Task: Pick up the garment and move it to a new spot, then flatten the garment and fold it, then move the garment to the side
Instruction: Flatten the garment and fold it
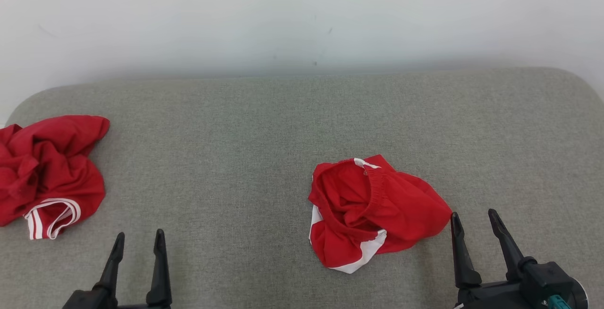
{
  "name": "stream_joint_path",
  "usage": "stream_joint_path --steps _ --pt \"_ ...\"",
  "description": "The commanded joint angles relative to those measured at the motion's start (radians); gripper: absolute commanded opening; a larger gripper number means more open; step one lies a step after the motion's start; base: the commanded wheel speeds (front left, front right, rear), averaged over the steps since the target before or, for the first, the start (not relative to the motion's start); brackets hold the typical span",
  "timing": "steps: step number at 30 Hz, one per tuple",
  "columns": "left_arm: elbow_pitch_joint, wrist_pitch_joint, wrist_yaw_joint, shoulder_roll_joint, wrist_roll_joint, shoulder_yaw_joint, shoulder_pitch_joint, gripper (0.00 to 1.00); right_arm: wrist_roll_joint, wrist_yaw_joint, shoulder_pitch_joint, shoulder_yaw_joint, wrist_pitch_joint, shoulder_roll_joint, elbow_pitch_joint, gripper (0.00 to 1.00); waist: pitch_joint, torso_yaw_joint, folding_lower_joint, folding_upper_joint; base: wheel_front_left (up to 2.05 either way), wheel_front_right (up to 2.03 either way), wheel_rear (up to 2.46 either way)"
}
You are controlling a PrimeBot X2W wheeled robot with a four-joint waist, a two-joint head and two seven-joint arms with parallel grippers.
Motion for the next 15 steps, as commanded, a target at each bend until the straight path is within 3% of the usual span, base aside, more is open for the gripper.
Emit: stream_joint_path --steps 1,7,15 --pt "0.006 -0.003 -0.007 -0.003 0.011 -0.005 -0.007 1.00 0.004 -0.002 -0.005 0.003 0.000 0.001 0.003 1.00 0.003 -0.004 0.0000 0.0000 0.00 0.00 0.00" --pt "0.023 -0.003 -0.005 0.001 0.014 -0.092 -0.095 1.00 0.007 -0.002 -0.016 0.011 0.000 0.001 0.005 1.00 0.020 -0.027 0.0000 0.0000 0.00 0.00 0.00" --pt "0.117 -0.003 -0.004 0.030 -0.039 -0.398 -0.324 1.00 0.014 -0.002 -0.040 0.022 0.000 0.001 0.013 1.00 0.054 -0.100 0.0000 0.0000 0.00 0.00 0.00"
